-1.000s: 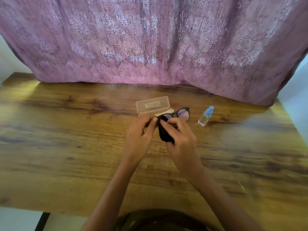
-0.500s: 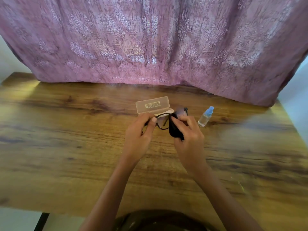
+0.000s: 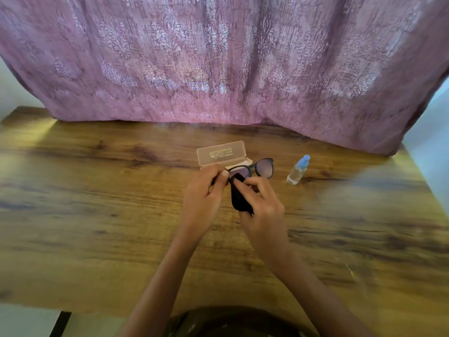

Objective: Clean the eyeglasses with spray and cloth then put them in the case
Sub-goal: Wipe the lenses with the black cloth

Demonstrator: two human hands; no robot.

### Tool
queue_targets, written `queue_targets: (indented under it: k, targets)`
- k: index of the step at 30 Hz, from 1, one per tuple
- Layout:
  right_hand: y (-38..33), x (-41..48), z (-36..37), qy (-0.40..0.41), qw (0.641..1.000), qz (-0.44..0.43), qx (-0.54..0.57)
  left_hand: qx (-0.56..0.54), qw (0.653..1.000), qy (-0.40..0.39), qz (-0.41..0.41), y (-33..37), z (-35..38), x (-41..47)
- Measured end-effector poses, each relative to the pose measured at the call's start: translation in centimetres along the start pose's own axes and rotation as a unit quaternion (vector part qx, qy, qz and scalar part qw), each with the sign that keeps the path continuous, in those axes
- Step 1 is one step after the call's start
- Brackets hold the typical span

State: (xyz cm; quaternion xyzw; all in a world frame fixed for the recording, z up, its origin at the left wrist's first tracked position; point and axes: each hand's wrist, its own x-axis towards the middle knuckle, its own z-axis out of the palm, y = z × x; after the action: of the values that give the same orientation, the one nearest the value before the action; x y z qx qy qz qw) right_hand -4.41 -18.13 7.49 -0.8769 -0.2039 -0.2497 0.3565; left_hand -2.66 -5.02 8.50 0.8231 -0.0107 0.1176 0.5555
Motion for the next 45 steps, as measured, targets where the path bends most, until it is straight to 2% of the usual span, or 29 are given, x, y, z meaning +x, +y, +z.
queue_targets:
  k: [7, 13, 20, 25, 35, 45]
  targets:
    - [-0.3, 1.1, 0.2, 0.024, 1.0, 0.004, 0.004, 0.022, 0.999, 0.001, 0.039, 0.4, -0.4, 0.0]
    - [0.2, 0.1, 0.2, 0.004, 1.0, -0.009, 0.002, 0.024, 0.999, 0.005, 0.032, 0.3, -0.7, 0.9]
    - [-0.3, 1.3, 0.2, 0.028, 1.0, -0.009, -0.007, -0.004, 0.999, -0.022, 0.048, 0.2, -0.6, 0.6]
    - [0.2, 2.0, -0.1, 0.037, 0.999, 0.002, -0.029, -0.013, 0.997, 0.007, 0.071, 0.1, -0.6, 0.4]
    - [0.3, 0.4, -0.1, 0.022, 0.999, 0.014, -0.019, -0.029, 0.998, 0.052, 0.033, -0.1, -0.7, 0.3]
    - [-0.6, -0.1, 0.2, -0.022, 0.999, -0.021, -0.012, -0.038, 0.998, 0.052, 0.015, -0.4, -0.6, 0.2]
